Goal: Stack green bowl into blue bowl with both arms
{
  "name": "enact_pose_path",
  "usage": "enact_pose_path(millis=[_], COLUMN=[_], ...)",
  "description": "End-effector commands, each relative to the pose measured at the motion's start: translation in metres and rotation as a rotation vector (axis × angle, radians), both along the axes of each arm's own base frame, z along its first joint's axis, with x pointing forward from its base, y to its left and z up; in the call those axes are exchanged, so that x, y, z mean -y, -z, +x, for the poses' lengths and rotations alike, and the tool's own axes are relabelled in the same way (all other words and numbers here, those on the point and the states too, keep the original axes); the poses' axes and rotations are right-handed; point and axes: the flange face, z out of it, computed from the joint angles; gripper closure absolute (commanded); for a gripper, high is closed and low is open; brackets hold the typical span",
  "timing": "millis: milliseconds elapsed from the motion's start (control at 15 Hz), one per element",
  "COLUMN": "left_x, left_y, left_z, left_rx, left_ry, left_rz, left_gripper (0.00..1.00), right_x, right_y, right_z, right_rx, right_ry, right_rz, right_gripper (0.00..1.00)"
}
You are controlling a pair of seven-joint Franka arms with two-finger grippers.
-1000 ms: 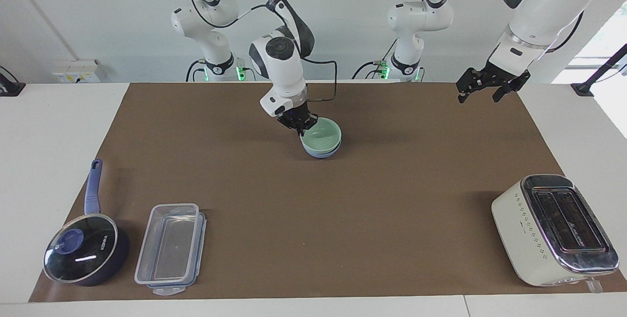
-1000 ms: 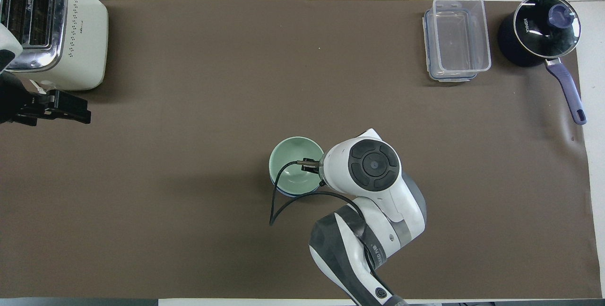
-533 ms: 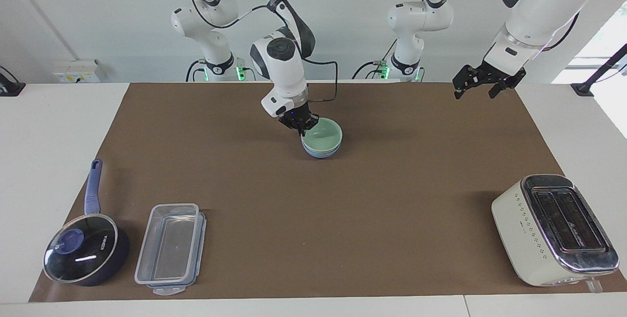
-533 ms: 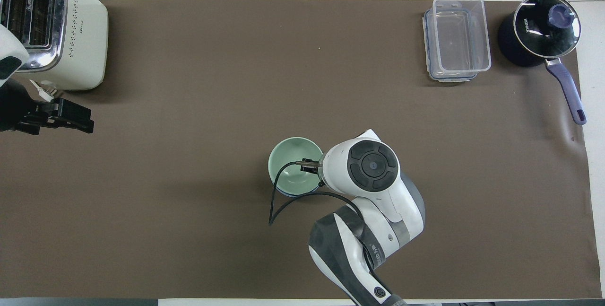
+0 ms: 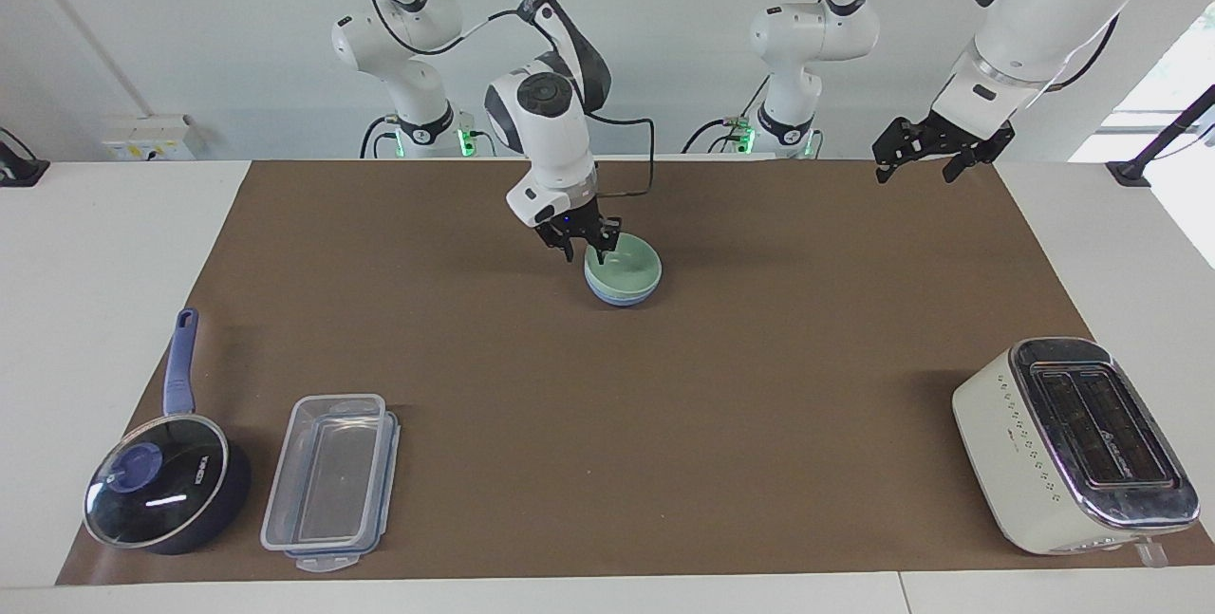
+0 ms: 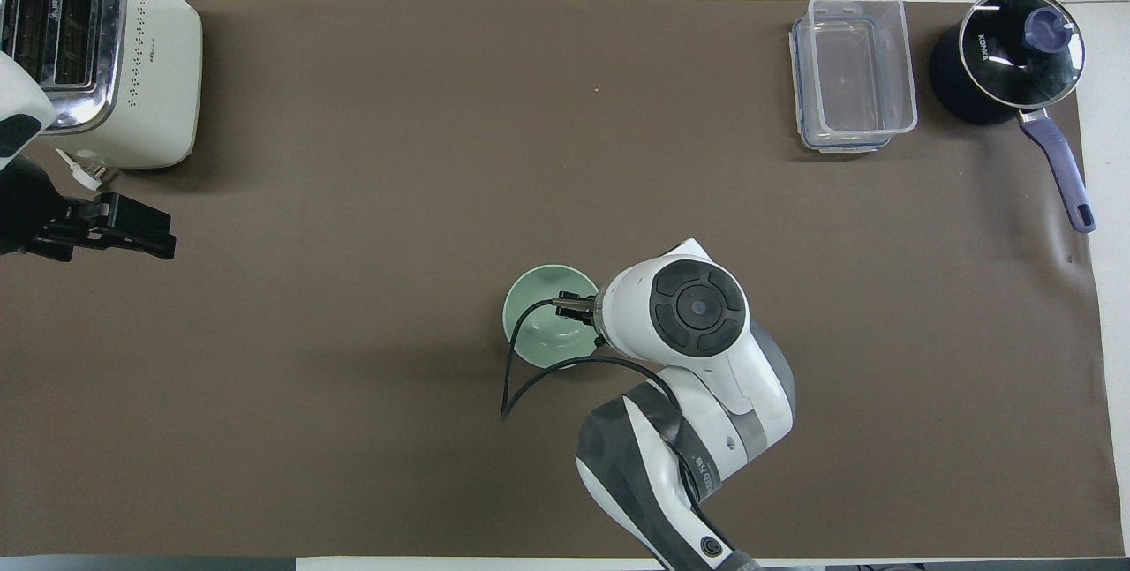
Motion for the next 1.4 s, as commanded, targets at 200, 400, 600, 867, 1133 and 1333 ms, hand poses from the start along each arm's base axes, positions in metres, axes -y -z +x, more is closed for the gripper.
enact_pose_path(millis=[200,400,600,867,1133,1333], left_x=[0.001,0.0,0.0,-0.001,0.005,0.005], left_y=[-0.006,-0.008,-0.008,-0.005,-0.007,-0.007], left_z=[-0.005,-0.007,-0.007,-0.008,-0.007,-0.007], left_rx=[-0.004,0.002,0.006,0.0,0.014,0.014], left_ry=[0.001,-0.002,0.007,0.005,0.014,0.014], left_rz=[-0.004,-0.006,-0.008,-0.006,-0.007,-0.009], left_gripper=[0.0,0.0,0.0,0.0,0.0,0.0], right_x=[0.122,0.205,0.259,0.28,0.29,0.304], right_y=[-0.09,-0.124,-0.163,-0.217,-0.223,-0.219], right_z=[0.032,0.045,0.061,0.067,0.07,0.068], right_rx=[0.078,0.121,0.118,0.069,0.043,0.033], right_ry=[-0.023,-0.003,-0.012,-0.003,-0.001,-0.029], right_rz=[0.008,-0.032,-0.128,-0.181,-0.164,-0.161], right_gripper=[0.0,0.0,0.0,0.0,0.0,0.0])
